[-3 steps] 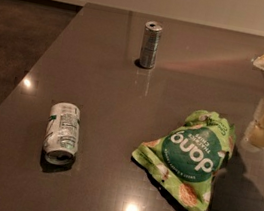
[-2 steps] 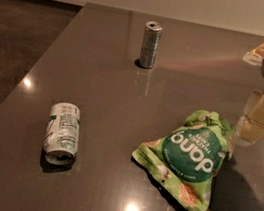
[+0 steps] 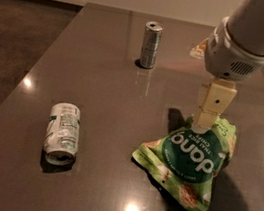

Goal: Pick 7up can

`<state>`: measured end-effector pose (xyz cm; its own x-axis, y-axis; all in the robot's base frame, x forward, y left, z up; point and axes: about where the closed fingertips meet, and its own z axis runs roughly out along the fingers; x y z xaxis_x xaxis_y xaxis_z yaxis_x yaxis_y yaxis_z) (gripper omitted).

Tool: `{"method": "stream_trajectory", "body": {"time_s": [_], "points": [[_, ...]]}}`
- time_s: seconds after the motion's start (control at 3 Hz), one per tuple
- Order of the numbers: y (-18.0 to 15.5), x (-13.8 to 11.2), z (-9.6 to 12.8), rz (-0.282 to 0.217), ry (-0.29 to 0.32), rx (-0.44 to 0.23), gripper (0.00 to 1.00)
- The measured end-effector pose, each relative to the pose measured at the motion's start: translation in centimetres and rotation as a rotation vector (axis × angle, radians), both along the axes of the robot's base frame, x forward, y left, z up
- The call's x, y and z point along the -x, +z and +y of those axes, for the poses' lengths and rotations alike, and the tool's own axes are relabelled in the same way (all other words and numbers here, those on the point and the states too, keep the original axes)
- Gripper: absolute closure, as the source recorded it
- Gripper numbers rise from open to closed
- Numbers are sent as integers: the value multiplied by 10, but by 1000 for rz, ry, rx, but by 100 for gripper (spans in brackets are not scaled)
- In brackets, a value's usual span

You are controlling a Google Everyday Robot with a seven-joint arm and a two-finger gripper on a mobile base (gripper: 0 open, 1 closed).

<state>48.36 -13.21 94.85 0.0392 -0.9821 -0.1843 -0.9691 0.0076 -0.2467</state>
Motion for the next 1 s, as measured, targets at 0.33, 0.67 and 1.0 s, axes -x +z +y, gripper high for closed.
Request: {"method": "stream_trajectory", "body": {"time_s": [0.33,0.67,1.0], "points": [[-23,-3,52,35,178,3,0],[-36,1,105,65,352,10,0],[-50,14,153,94,511,14,0]]}}
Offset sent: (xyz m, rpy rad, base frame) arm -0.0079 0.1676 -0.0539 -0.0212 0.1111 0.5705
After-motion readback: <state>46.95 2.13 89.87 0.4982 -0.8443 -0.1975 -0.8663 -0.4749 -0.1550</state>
